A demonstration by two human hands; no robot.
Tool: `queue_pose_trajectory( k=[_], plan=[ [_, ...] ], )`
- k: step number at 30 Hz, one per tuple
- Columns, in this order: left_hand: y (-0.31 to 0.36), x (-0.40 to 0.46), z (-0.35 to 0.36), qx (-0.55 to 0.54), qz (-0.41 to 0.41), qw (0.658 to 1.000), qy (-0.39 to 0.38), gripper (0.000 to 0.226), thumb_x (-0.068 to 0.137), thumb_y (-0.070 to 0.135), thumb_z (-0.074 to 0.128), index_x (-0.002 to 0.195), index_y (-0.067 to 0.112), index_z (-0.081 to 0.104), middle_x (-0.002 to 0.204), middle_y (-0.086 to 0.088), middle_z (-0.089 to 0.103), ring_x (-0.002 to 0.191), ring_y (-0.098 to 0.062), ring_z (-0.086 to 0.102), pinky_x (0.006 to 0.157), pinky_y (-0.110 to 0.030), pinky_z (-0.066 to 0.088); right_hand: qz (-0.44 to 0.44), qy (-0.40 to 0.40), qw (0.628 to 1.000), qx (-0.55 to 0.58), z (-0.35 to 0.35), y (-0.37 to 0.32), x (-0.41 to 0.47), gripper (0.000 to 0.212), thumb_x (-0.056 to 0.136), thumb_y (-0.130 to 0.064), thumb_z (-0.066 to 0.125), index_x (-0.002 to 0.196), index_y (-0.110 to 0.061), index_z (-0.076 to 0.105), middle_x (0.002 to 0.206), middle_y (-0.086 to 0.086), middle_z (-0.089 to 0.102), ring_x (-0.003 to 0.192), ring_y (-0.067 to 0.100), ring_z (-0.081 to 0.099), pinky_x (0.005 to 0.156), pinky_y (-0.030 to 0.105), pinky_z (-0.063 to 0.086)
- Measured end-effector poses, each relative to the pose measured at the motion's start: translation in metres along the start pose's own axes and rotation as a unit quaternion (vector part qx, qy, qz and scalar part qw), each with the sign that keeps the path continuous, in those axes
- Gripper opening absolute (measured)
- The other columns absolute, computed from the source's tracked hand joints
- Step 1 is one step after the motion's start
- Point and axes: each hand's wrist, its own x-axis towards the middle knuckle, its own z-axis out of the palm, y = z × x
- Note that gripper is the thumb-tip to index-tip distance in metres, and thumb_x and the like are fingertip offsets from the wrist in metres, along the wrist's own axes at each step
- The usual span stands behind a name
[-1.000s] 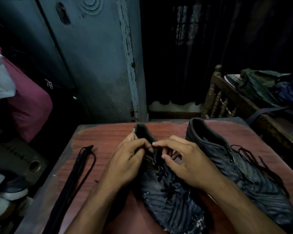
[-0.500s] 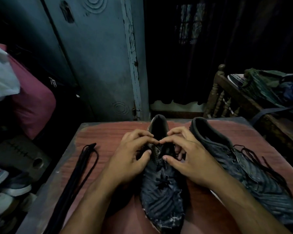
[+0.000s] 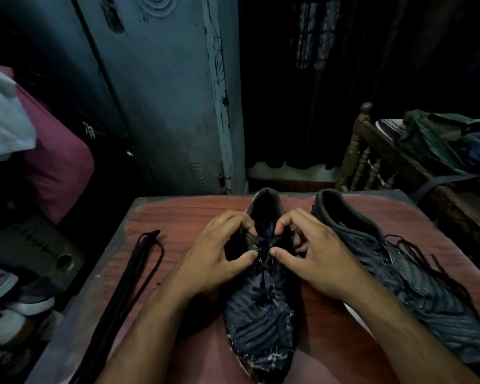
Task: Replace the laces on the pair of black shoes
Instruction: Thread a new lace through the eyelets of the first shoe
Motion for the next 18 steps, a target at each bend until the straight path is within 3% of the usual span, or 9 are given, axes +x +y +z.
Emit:
queue_pose_trajectory(
  k=[4,7,12,15,18],
  plan=[
    [-0.003,-0.002,-0.003,-0.039,-0.006,0.999,-0.016,0.029,0.088,0.046,0.066,0.111,0.029,0.06,0.127,0.024,0.053,0.128,-0.007,0.051,0.1,-0.019,0.042,0.004,-0.015,0.999,0.028,0.0,0.001,0.0,0.026,0.088,-0.022,0.077,0.096,-0.029,0.053,0.094,-0.023,0.047,0.087,0.002,0.05,0.073,0.014,0.038],
    [-0.004,-0.002,-0.004,-0.057,-0.01,0.998,-0.017,0.028,0.088,0.039,0.075,0.11,0.03,0.061,0.129,0.018,0.056,0.129,-0.012,0.053,0.101,-0.023,0.044,0.015,-0.036,0.998,0.059,0.0,0.006,0.001,0.023,0.091,-0.022,0.075,0.098,-0.03,0.055,0.096,-0.014,0.05,0.083,0.01,0.049,0.075,0.024,0.041],
    [-0.002,-0.003,-0.004,-0.072,-0.029,0.997,-0.012,0.026,0.089,0.028,0.078,0.109,0.03,0.061,0.134,0.023,0.054,0.132,-0.005,0.049,0.1,-0.02,0.041,0.024,-0.052,0.993,0.101,-0.003,0.009,0.002,0.021,0.095,-0.012,0.069,0.1,-0.03,0.06,0.098,-0.008,0.054,0.081,0.01,0.048,0.078,0.031,0.046],
    [0.001,-0.004,-0.004,-0.088,-0.024,0.996,-0.011,0.027,0.091,0.026,0.075,0.113,0.027,0.061,0.138,0.022,0.051,0.135,-0.004,0.046,0.102,-0.03,0.046,0.022,-0.043,0.994,0.096,-0.002,0.009,0.003,0.021,0.095,-0.012,0.069,0.104,-0.031,0.063,0.099,-0.01,0.054,0.081,0.011,0.05,0.077,0.024,0.045],
    [0.005,-0.004,-0.001,-0.068,-0.013,0.998,-0.003,0.029,0.086,0.019,0.068,0.112,0.027,0.059,0.139,0.019,0.049,0.136,-0.009,0.046,0.107,-0.031,0.043,0.021,-0.041,0.997,0.064,-0.001,0.006,0.002,0.021,0.094,-0.017,0.07,0.108,-0.033,0.066,0.103,-0.015,0.052,0.085,0.012,0.053,0.075,0.018,0.044]
  ],
)
